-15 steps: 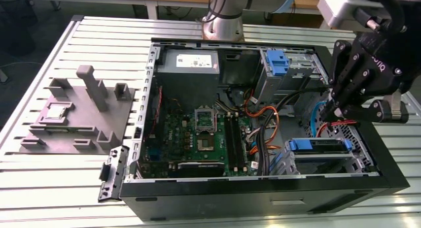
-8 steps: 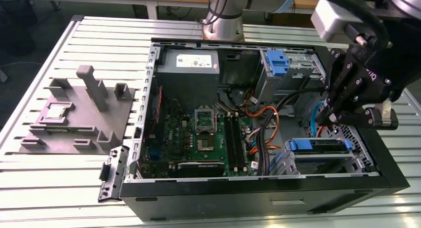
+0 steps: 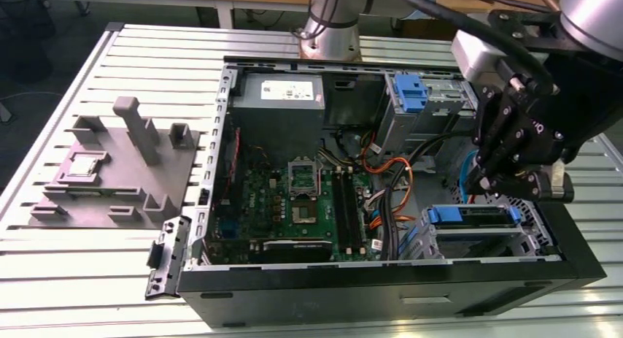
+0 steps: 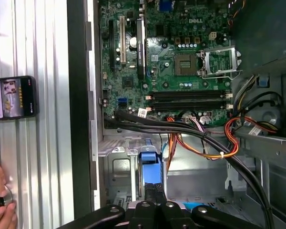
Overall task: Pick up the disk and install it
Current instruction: 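Insert the disk into the insertion slot, then insert the first disk wire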
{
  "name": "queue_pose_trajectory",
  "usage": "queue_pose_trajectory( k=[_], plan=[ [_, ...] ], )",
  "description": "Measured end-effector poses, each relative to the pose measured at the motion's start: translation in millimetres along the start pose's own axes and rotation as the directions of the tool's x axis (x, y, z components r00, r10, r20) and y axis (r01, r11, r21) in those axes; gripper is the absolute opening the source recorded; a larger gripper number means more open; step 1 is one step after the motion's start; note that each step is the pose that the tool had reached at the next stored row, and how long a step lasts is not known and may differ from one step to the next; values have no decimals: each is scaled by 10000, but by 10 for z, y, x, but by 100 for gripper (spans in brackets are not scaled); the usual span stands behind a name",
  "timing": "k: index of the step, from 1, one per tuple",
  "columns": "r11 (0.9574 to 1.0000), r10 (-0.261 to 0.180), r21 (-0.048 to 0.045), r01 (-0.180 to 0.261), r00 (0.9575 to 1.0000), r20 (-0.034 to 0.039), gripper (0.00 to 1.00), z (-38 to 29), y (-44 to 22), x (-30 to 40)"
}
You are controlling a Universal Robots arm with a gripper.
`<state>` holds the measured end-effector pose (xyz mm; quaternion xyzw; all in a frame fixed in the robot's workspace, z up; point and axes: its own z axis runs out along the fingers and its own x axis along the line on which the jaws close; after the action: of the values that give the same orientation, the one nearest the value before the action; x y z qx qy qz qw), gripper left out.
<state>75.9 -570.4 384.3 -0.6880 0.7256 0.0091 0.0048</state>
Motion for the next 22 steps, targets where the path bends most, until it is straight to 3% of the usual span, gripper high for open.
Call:
queue_pose_trajectory(
  k=[18, 22],
  plan=[
    [10000, 0, 4, 0, 10000, 0, 10, 22, -1, 0],
    [10000, 0, 4, 0, 10000, 0, 10, 23, -49, -2]
  ],
)
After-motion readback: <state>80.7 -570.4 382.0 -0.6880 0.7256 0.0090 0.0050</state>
